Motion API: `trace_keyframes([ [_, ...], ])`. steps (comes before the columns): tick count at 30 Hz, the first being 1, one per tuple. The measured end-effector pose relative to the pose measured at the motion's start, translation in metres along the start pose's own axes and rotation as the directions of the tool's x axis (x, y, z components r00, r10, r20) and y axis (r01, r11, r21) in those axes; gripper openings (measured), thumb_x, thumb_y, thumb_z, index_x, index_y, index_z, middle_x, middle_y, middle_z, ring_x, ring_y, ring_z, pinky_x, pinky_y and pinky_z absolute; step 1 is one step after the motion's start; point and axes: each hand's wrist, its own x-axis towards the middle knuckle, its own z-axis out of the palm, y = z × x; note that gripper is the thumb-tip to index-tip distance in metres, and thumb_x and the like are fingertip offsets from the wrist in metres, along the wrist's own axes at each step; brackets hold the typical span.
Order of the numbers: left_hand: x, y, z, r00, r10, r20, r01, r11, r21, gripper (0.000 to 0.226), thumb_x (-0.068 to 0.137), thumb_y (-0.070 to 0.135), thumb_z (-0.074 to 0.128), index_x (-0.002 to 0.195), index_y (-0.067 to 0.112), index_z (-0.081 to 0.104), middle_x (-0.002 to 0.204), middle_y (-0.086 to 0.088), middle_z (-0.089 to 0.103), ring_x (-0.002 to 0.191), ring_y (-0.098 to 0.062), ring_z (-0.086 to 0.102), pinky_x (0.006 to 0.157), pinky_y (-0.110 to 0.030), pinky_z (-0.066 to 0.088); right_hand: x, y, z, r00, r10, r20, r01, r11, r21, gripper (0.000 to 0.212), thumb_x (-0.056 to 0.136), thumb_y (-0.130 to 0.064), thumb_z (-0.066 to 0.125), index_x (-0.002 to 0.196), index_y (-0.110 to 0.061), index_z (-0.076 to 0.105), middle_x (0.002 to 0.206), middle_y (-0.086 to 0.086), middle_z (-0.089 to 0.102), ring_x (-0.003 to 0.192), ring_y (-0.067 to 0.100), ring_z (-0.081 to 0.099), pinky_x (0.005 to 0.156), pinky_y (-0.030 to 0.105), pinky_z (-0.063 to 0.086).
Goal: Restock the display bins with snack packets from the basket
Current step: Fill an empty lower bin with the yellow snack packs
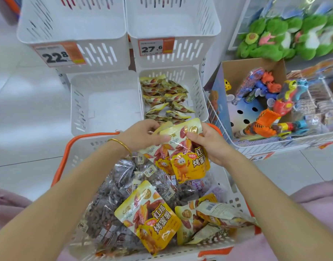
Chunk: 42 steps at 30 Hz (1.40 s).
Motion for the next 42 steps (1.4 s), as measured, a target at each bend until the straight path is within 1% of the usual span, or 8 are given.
trace_keyframes([
  [6, 0.008, 0.0, 0.001, 0.997, 0.074, 0.004, -0.074, 0.987, 0.145, 0.049, 0.079, 0.029, 0.073, 0.12, 0.019, 0.05, 0.09, 0.01, 0.055, 0.077, -0.006, 0.053, 0.061, -0.015, 0.043, 0.003, -0.012, 0.004, 1.0, -0.006, -0.027, 0.005, 1.0, -0.03, 0.039, 0.082, -0.009, 0.068, 0.119, -0.01, 0.054, 0.108, 0.015, 0.068, 0.093, 0.027, 0.067, 0.078, 0.036, 0.056],
  [14, 0.026, 0.02, -0.009, 0.986, 0.162, 0.032, -0.165, 0.962, 0.218, 0.049, 0.069, 0.018, 0.081, 0.105, 0.019, 0.047, 0.099, 0.005, 0.055, 0.087, -0.012, 0.055, 0.071, -0.023, 0.048, 0.006, -0.07, -0.006, 0.988, 0.063, 0.142, 0.038, 0.786, -0.617, 0.043, 0.072, -0.009, 0.08, 0.106, -0.025, 0.059, 0.09, -0.011, 0.062, 0.061, -0.005, 0.059, 0.052, 0.014, 0.045],
  [20, 0.065, 0.057, -0.022, 0.972, 0.234, 0.039, -0.231, 0.901, 0.368, 0.062, 0.062, 0.021, 0.086, 0.098, 0.017, 0.035, 0.097, -0.002, 0.047, 0.077, -0.017, 0.048, 0.059, -0.027, 0.041, 0.025, -0.097, -0.022, 0.986, 0.007, 0.165, 0.135, 0.543, -0.829, 0.034, 0.074, -0.021, 0.079, 0.092, -0.006, 0.054, 0.079, 0.003, 0.055, 0.068, 0.014, 0.052, 0.06, 0.028, 0.041],
  [23, 0.086, 0.074, -0.023, 0.954, 0.299, 0.015, -0.276, 0.858, 0.434, 0.065, 0.057, 0.024, 0.088, 0.095, 0.018, 0.034, 0.089, 0.002, 0.043, 0.08, -0.02, 0.048, 0.069, -0.035, 0.045, 0.033, -0.11, -0.03, 0.988, -0.022, 0.152, 0.145, 0.464, -0.874, 0.031, 0.078, -0.018, 0.076, 0.094, -0.019, 0.05, 0.078, -0.008, 0.051, 0.068, 0.006, 0.052, 0.054, 0.013, 0.039],
  [26, 0.104, 0.085, -0.023, 0.926, 0.377, -0.035, -0.32, 0.829, 0.459, 0.065, 0.057, 0.025, 0.087, 0.096, 0.018, 0.036, 0.096, 0.0, 0.043, 0.086, -0.02, 0.047, 0.074, -0.035, 0.045, 0.041, -0.121, -0.043, 0.989, -0.102, 0.109, 0.142, 0.42, -0.896, 0.024, 0.078, -0.014, 0.074, 0.089, -0.012, 0.053, 0.079, 0.0, 0.055, 0.072, 0.014, 0.054, 0.059, 0.023, 0.041],
  [33, 0.145, 0.058, -0.01, 0.75, 0.525, -0.402, -0.328, 0.824, 0.463, 0.055, 0.076, 0.013, 0.072, 0.122, 0.003, 0.043, 0.119, -0.014, 0.046, 0.111, -0.026, 0.044, 0.096, -0.028, 0.033, 0.065, -0.108, -0.076, 0.866, -0.48, -0.141, -0.003, 0.277, -0.961, 0.016, 0.085, -0.021, 0.064, 0.088, -0.013, 0.051, 0.084, 0.013, 0.061, 0.085, 0.035, 0.056, 0.065, 0.041, 0.042],
  [38, 0.19, 0.004, 0.014, 0.824, 0.497, -0.273, -0.25, 0.75, 0.612, 0.037, 0.082, -0.002, 0.056, 0.119, -0.006, 0.049, 0.126, -0.026, 0.047, 0.12, -0.041, 0.042, 0.104, -0.048, 0.035, 0.089, -0.079, -0.079, 0.783, -0.57, -0.249, -0.107, 0.271, -0.957, 0.013, 0.091, -0.021, 0.057, 0.096, -0.011, 0.049, 0.088, 0.017, 0.062, 0.084, 0.04, 0.057, 0.058, 0.038, 0.034],
  [42, 0.231, -0.003, 0.022, 0.937, 0.339, -0.084, -0.147, 0.6, 0.787, 0.053, 0.098, 0.016, 0.036, 0.147, 0.011, 0.019, 0.158, -0.008, 0.007, 0.145, -0.025, 0.002, 0.117, -0.046, 0.008, 0.11, -0.061, -0.082, 0.763, -0.588, -0.268, -0.145, 0.249, -0.958, 0.01, 0.094, -0.022, 0.052, 0.093, -0.016, 0.045, 0.075, 0.012, 0.057, 0.076, 0.039, 0.056, 0.056, 0.036, 0.033],
])
